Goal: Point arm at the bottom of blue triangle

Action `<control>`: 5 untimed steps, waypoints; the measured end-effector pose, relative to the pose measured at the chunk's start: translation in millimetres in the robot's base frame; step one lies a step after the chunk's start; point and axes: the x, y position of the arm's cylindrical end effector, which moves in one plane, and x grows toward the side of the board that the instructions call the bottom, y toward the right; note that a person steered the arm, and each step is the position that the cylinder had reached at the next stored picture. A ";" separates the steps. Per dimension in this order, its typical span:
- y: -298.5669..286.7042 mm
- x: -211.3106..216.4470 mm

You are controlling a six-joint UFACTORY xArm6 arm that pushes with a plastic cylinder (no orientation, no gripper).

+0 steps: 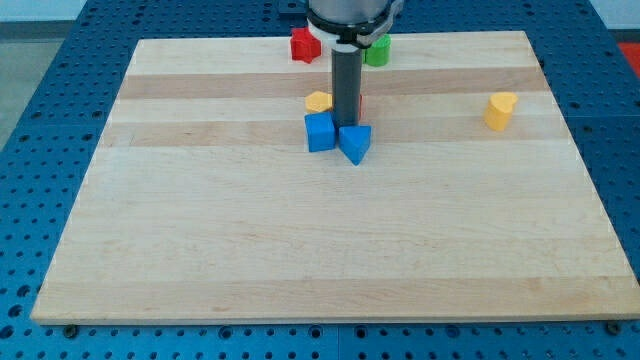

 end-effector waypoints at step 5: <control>115.5 16.3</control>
